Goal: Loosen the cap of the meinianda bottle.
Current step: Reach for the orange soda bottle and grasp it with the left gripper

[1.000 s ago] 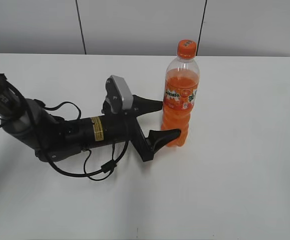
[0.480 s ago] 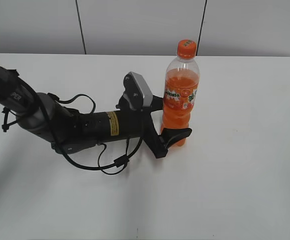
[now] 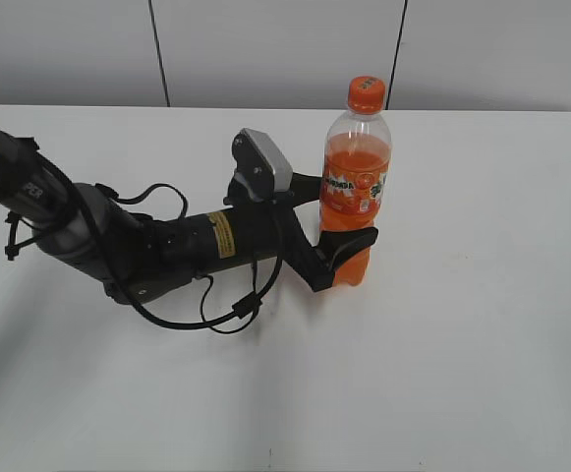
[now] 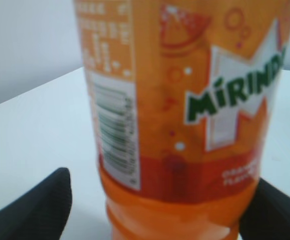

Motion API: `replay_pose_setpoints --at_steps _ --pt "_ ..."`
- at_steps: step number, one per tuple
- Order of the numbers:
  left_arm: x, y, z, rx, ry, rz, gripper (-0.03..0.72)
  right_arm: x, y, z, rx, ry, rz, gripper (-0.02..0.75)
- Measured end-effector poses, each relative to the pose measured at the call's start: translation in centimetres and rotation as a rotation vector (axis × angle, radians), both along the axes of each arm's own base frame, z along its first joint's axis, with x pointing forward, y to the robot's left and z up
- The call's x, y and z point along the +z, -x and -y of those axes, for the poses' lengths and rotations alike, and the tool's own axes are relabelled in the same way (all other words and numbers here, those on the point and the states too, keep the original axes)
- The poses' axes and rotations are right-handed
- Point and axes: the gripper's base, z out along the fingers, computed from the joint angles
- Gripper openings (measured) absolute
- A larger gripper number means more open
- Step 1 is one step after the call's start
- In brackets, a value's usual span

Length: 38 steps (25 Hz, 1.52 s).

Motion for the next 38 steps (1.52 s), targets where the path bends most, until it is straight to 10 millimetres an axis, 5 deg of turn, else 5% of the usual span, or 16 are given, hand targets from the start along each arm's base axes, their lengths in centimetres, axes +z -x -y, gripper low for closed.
replay_pose_setpoints --at_steps 14,20,38 --pt "-0.1 0.6 0.9 -0.009 -0.001 -0.013 0.576 0.0 0.0 0.0 0.0 0.0 0.0 0.586" --pt "-1.7 0.4 1.1 -0.011 0.009 -0.038 0.574 0.0 0.0 0.0 0.0 0.0 0.0 0.586" --pt "-1.0 0.3 1.4 -0.027 0.076 -0.009 0.553 0.0 0.0 0.0 0.0 0.0 0.0 0.586"
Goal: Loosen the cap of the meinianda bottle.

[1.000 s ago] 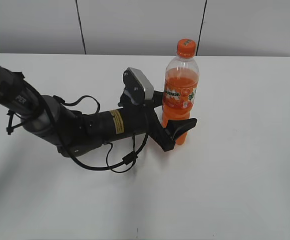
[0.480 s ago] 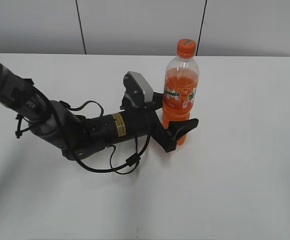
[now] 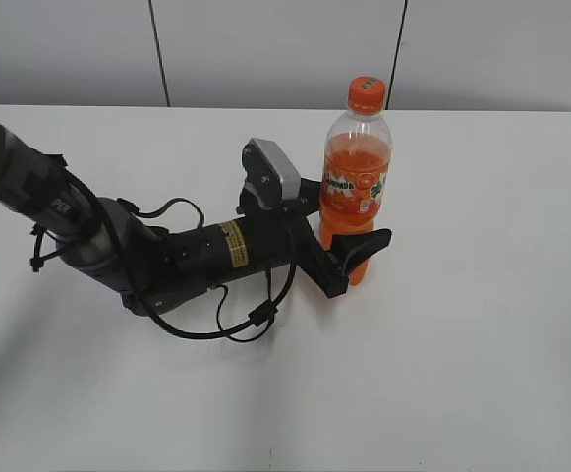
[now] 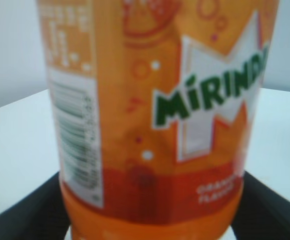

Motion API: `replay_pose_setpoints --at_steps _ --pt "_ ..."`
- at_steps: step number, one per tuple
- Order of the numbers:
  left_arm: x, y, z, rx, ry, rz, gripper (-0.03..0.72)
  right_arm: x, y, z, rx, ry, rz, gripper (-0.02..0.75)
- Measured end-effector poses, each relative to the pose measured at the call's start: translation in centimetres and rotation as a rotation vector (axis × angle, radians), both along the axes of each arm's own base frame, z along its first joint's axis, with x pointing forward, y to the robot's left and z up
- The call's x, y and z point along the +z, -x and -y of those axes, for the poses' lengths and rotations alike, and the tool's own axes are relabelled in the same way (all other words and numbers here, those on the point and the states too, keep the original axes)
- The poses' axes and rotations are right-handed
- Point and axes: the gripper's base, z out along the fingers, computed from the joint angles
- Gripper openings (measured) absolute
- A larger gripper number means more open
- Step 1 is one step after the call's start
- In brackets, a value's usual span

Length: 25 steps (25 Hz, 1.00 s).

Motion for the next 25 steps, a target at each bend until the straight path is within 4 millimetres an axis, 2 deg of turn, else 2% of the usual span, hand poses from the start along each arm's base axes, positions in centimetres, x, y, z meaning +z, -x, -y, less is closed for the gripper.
replay_pose_setpoints --at_steps 7,18,25 --pt "0.0 0.0 0.0 -0.003 0.003 0.002 0.398 0.0 0.0 0.0 0.0 0.0 0.0 0.586" --pt "0.0 0.0 -0.2 -0.019 0.007 0.011 0.398 0.0 0.0 0.0 0.0 0.0 0.0 0.586" --pt "0.6 -1.0 -3.1 -0.123 -0.021 -0.014 0.398 0.0 0.0 0.0 0.0 0.0 0.0 0.586"
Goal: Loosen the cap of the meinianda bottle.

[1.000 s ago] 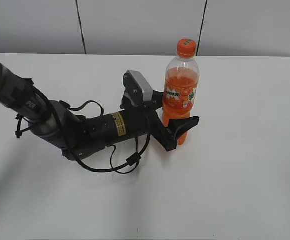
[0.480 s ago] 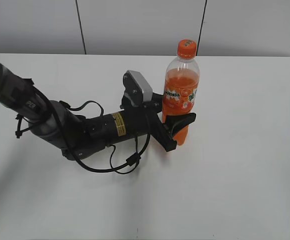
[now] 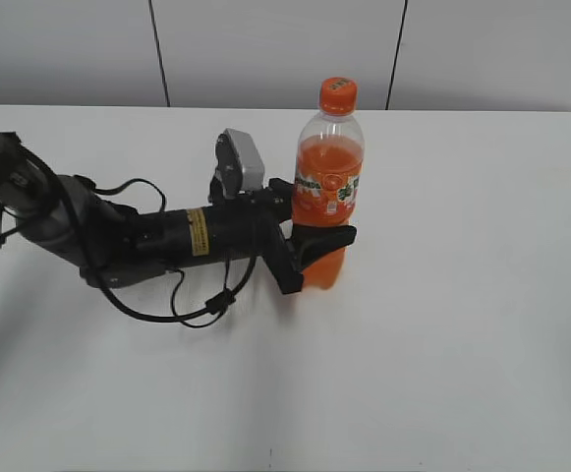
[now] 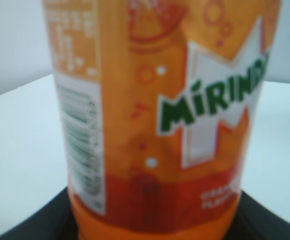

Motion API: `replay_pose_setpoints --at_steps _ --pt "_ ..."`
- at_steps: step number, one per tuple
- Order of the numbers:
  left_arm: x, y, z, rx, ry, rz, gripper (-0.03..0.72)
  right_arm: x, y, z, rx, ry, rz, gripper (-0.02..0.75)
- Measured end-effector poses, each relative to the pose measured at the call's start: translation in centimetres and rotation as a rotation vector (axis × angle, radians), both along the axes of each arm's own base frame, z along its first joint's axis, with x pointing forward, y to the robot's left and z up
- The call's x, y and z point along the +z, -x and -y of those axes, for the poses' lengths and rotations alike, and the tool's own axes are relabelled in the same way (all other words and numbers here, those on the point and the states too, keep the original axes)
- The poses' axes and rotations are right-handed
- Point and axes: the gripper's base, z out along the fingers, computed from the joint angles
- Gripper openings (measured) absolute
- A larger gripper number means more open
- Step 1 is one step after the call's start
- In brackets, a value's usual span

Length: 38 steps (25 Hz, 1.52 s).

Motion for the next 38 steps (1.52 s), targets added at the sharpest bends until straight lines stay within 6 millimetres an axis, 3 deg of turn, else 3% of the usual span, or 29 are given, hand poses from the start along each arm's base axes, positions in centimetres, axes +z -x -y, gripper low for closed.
replay_pose_setpoints --at_steps 10,16,38 --pt "3.8 1.3 -4.4 -0.025 -0.071 0.01 0.398 0.0 0.0 0.0 0.0 0.0 0.0 0.586" --pt "2.3 3.7 -5.4 -0.03 -0.112 -0.063 0.398 0.0 0.0 0.0 0.0 0.0 0.0 0.586" --pt "0.0 4.0 -5.0 -0.024 -0.027 -0.091 0.398 0.0 0.0 0.0 0.0 0.0 0.0 0.586"
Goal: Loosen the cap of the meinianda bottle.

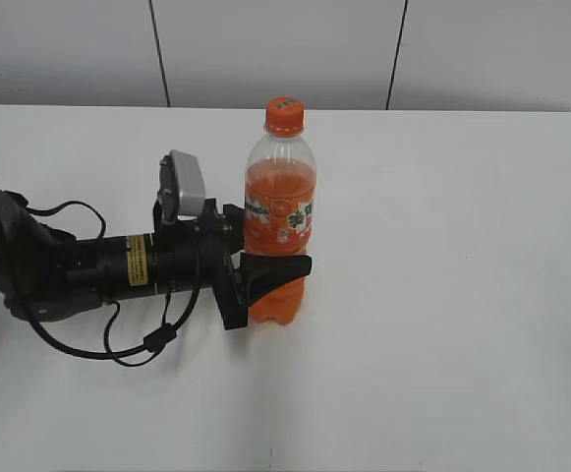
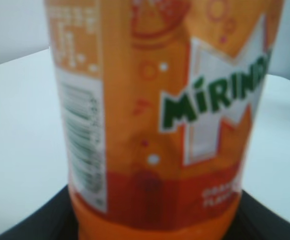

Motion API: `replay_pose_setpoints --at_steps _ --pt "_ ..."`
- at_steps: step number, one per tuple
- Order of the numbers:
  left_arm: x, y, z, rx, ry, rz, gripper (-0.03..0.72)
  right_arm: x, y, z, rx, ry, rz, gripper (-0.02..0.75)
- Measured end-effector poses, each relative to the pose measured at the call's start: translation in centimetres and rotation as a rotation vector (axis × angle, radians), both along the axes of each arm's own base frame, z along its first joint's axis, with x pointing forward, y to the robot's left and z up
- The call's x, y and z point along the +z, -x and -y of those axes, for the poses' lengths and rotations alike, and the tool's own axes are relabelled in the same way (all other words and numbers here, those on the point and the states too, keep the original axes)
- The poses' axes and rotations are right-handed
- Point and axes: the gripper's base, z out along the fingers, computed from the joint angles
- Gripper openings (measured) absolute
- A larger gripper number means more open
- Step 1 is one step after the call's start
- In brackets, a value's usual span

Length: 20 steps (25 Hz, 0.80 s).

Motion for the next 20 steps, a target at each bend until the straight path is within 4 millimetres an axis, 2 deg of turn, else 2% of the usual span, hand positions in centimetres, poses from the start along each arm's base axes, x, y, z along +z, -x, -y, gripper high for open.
replay_pose_setpoints --at_steps 5,20 --pt "-0.62 0.05 0.0 0.001 0.019 -0.01 0.398 0.0 0.0 0.0 0.0 0.0 0.0 0.586" --pt "-0.74 0.05 0.04 0.005 0.018 -0.011 0.398 0.0 0.0 0.0 0.0 0.0 0.0 0.586"
